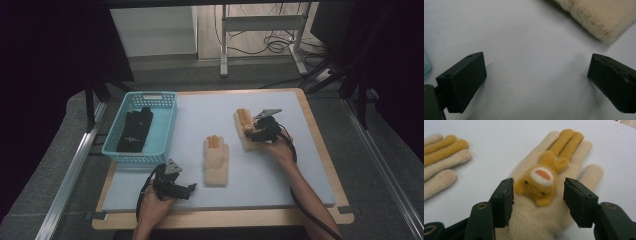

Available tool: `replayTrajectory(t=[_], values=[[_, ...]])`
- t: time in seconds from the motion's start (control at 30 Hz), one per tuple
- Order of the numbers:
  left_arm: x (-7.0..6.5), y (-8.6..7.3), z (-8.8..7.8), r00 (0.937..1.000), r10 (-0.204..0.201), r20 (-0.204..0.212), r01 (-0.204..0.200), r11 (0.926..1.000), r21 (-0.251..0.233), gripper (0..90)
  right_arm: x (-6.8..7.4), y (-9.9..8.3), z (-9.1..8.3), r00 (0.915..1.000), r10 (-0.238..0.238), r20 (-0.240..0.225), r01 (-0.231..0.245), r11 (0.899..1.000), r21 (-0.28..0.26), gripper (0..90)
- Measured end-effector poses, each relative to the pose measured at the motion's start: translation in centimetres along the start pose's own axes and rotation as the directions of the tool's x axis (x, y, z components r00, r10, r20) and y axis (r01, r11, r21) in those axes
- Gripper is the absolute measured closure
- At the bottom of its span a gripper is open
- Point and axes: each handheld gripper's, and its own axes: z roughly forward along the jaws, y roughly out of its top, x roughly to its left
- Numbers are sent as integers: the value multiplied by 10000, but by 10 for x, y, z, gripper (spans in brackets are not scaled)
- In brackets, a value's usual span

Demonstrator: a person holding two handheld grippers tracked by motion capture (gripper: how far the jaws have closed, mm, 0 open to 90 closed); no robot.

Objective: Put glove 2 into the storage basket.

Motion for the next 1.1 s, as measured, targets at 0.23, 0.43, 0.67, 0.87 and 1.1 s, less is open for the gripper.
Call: replayTrajectory(t=[0.23, 0.43, 0.67, 0.87, 1.1], values=[[-1, 0, 1, 9999, 97, -84, -97, 9999, 54, 18, -1, 2, 13, 9979, -627, -173, 630, 9979, 144, 440], [-1, 0, 1, 9999, 88, -94, -88, 10000, 39, 21, -6, 2, 15, 9979, -281, -580, 294, 9993, 215, 594], [-1, 0, 1, 9999, 83, -99, -83, 10000, 32, 21, 1, 5, -6, 9964, 261, -811, -268, 9996, -80, 615], [-1, 0, 1, 9999, 86, -114, -85, 10000, 35, 22, 16, 7, -28, 9932, 397, -1098, -425, 9988, -236, 613], [-1, 0, 1, 9999, 71, -131, -70, 10000, 27, 24, 48, 6, -57, 9900, 597, -1278, -676, 9960, -580, 607]])
